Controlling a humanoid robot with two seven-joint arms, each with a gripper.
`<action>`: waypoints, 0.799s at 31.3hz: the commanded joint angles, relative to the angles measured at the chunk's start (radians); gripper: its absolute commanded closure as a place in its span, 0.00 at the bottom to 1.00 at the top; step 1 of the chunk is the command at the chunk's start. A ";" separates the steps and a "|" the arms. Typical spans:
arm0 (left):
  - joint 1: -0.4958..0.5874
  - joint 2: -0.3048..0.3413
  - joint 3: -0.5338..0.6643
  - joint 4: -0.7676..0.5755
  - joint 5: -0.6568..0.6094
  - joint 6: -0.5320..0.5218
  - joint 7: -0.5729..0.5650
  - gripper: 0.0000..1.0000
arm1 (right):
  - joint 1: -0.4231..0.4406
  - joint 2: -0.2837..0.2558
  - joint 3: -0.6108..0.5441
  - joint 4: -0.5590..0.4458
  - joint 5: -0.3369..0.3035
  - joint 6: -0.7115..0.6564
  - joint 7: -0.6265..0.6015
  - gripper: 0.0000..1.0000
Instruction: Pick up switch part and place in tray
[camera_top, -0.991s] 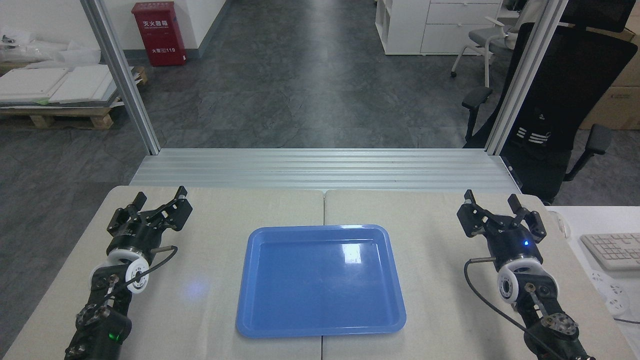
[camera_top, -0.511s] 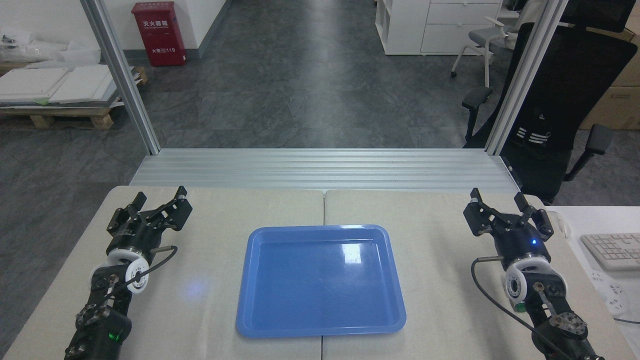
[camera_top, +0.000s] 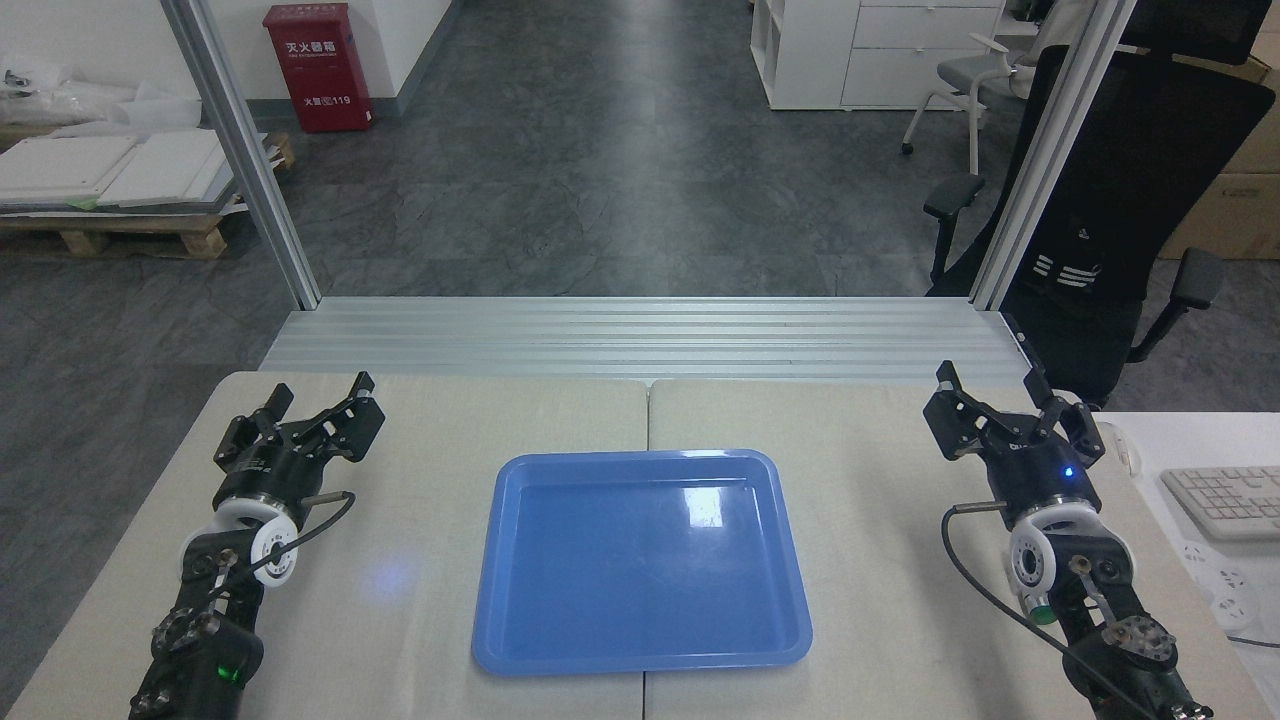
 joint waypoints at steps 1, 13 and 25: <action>0.000 0.000 0.000 0.000 0.000 -0.001 -0.001 0.00 | 0.000 -0.004 0.001 -0.003 0.001 -0.001 0.002 0.01; 0.000 0.000 0.000 0.000 0.000 -0.001 -0.001 0.00 | -0.003 -0.004 0.003 -0.003 0.005 0.002 0.004 0.01; 0.000 0.000 0.000 0.000 0.000 -0.001 -0.001 0.00 | 0.035 -0.130 -0.019 -0.052 0.005 0.005 0.165 0.02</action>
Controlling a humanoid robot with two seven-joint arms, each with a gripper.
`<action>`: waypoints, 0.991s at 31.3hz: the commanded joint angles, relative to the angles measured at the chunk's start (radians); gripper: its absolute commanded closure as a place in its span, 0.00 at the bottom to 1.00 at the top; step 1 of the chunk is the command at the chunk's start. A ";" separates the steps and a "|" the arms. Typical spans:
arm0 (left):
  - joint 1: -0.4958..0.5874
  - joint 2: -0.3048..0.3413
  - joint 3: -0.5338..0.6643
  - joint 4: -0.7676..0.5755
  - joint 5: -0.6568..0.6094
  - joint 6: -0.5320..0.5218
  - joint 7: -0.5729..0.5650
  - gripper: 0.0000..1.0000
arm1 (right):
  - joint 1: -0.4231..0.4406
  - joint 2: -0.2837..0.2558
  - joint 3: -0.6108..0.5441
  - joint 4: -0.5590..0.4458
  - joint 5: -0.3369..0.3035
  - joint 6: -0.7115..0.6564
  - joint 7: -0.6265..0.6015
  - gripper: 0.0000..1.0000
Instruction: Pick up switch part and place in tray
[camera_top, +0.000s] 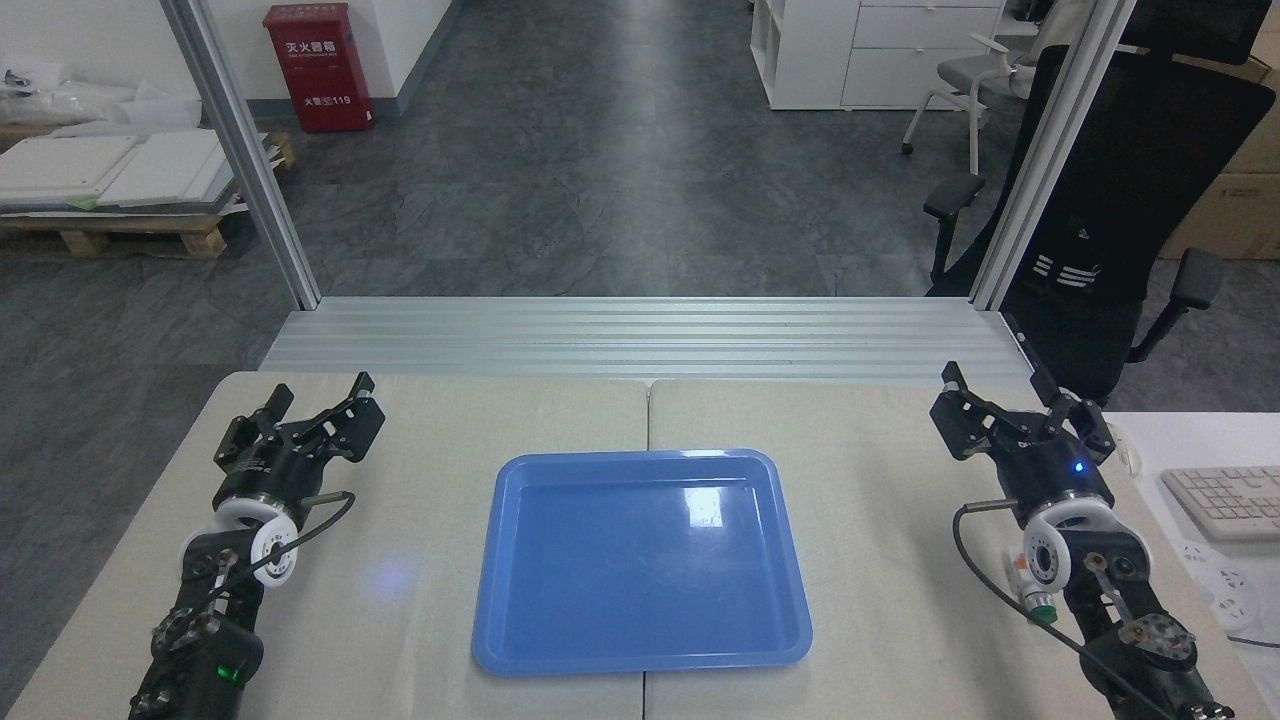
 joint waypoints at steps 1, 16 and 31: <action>0.000 0.000 0.000 0.000 0.000 0.001 0.000 0.00 | 0.049 -0.110 -0.018 -0.022 0.000 0.003 0.100 0.02; 0.000 0.000 0.000 0.000 0.000 0.000 0.000 0.00 | 0.273 -0.222 0.007 -0.019 0.012 -0.002 0.111 0.02; 0.000 0.000 0.000 0.000 0.000 0.001 0.000 0.00 | 0.290 -0.067 -0.010 -0.003 -0.005 0.003 0.117 0.02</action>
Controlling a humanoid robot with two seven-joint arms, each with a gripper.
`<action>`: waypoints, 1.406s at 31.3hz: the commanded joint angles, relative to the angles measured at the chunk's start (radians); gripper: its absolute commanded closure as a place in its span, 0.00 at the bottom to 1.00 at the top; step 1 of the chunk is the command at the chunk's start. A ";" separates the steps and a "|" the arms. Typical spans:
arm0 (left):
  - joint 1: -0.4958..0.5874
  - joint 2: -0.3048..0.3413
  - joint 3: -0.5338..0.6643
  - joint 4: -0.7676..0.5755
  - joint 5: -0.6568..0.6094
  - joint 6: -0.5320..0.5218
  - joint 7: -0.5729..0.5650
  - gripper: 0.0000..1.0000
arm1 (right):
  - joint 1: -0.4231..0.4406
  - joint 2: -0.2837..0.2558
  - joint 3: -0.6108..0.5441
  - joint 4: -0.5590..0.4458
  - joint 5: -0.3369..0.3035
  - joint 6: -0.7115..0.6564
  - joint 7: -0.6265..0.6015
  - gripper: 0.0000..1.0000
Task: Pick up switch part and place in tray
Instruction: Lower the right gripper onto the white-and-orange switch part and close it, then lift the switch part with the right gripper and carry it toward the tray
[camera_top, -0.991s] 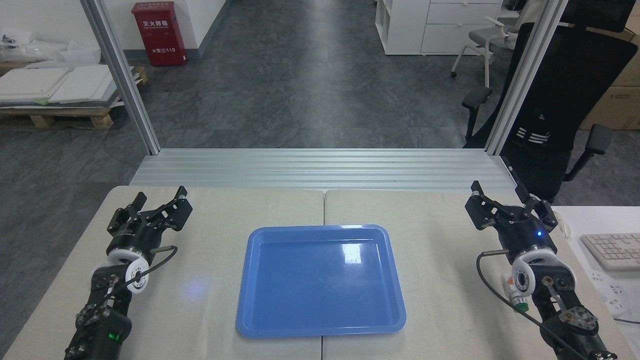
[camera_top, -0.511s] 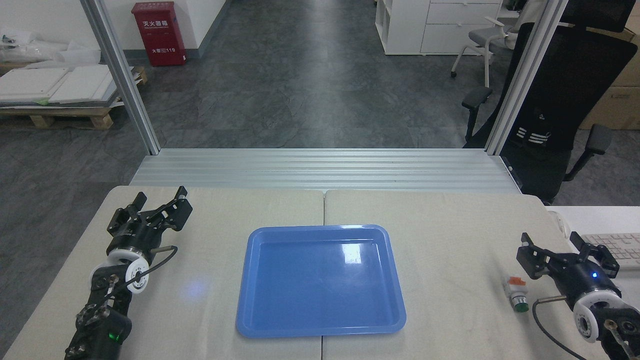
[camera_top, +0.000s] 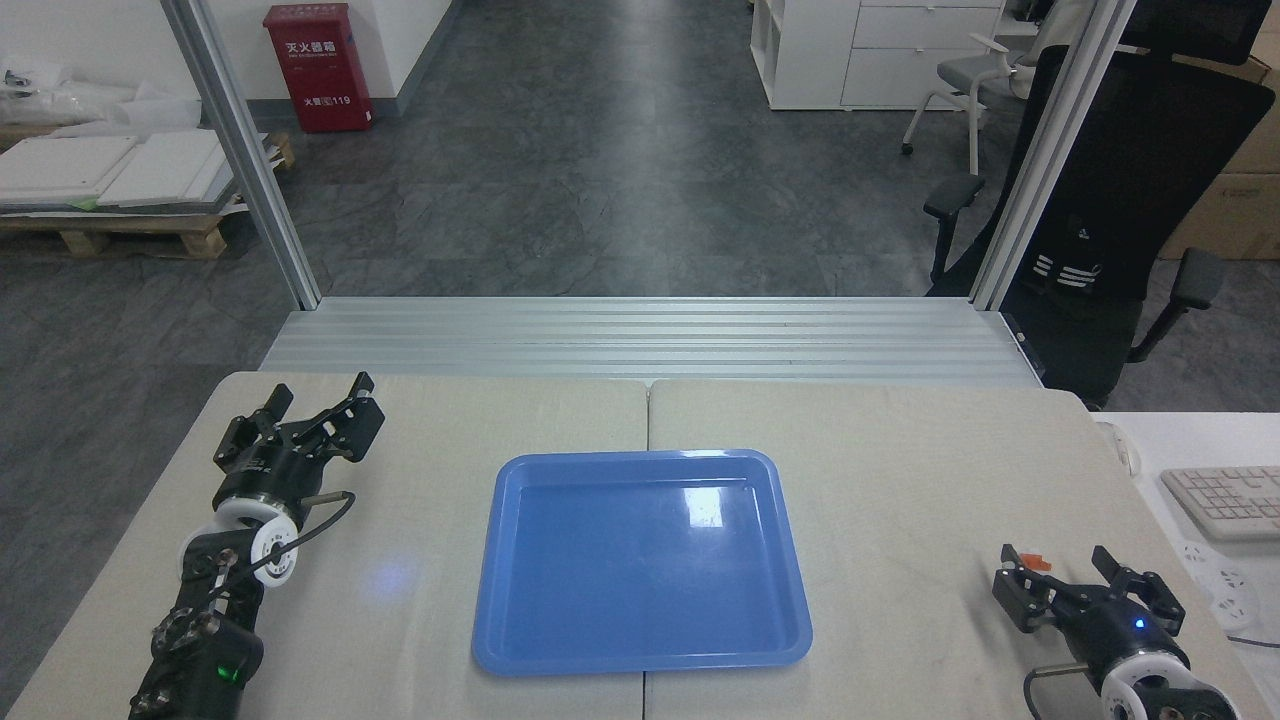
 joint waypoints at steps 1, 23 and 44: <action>0.000 0.000 0.000 0.000 0.000 0.000 0.000 0.00 | -0.003 0.048 -0.002 0.004 0.002 0.000 -0.003 0.02; 0.000 0.000 0.000 0.000 0.000 0.000 0.000 0.00 | -0.006 0.075 0.046 0.059 0.133 0.076 0.087 0.61; 0.000 0.000 0.000 0.000 0.000 -0.002 0.000 0.00 | -0.133 0.201 -0.010 -0.212 0.103 0.099 0.024 0.78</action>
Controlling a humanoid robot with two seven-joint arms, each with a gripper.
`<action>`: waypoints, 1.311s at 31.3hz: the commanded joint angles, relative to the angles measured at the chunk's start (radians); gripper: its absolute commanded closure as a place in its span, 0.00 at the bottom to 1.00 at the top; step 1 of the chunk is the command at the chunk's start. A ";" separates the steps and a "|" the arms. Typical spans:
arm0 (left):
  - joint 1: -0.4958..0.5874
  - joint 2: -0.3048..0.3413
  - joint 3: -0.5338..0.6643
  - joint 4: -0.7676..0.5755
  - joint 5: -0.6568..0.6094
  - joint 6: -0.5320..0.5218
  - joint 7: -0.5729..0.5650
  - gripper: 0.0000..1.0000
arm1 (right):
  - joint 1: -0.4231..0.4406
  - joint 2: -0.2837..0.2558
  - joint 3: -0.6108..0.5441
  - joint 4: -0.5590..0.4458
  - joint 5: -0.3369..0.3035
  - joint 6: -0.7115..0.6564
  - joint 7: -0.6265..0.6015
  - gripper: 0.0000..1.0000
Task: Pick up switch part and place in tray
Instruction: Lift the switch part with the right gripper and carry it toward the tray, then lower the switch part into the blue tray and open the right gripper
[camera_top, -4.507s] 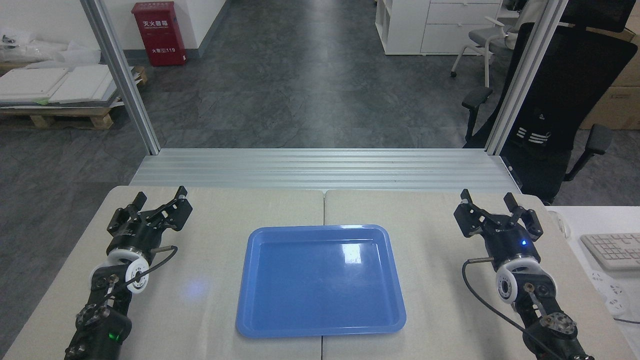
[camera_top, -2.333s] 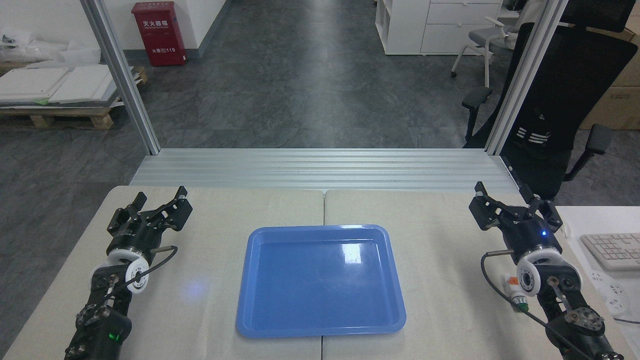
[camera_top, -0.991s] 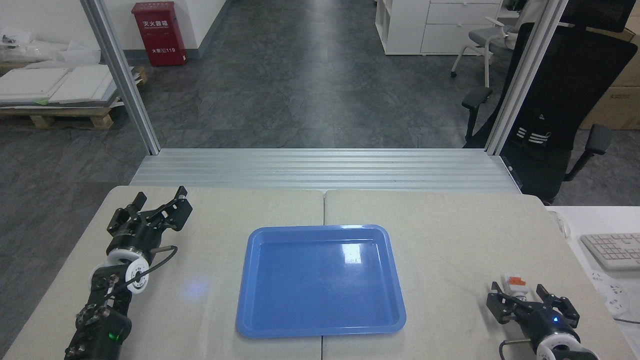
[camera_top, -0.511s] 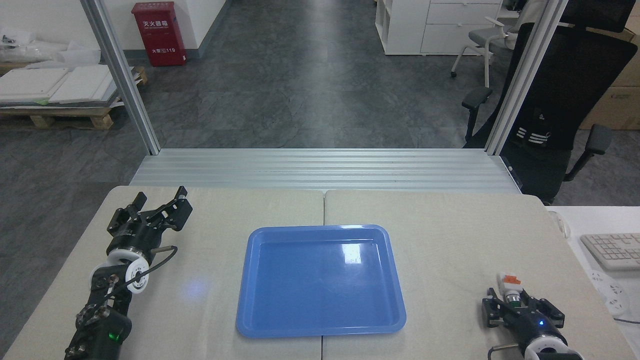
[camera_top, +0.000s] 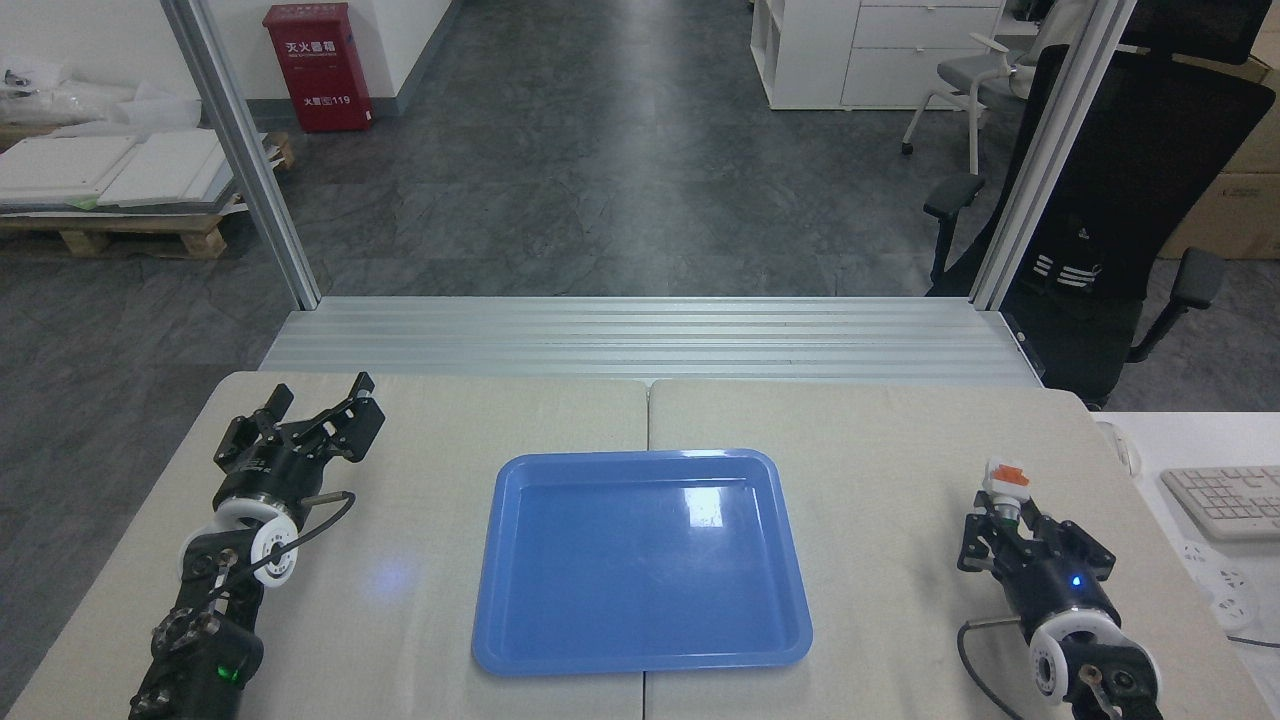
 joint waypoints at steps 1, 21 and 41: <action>0.000 0.000 0.000 0.000 0.000 -0.001 0.000 0.00 | -0.064 0.079 0.011 -0.102 -0.001 -0.013 -0.002 0.78; 0.000 0.000 0.000 0.000 0.000 -0.001 0.000 0.00 | -0.175 0.272 0.486 -0.096 0.203 0.090 0.140 0.77; 0.000 0.000 0.000 0.000 0.000 -0.001 0.000 0.00 | -0.049 0.271 0.479 -0.027 0.341 0.088 0.257 0.71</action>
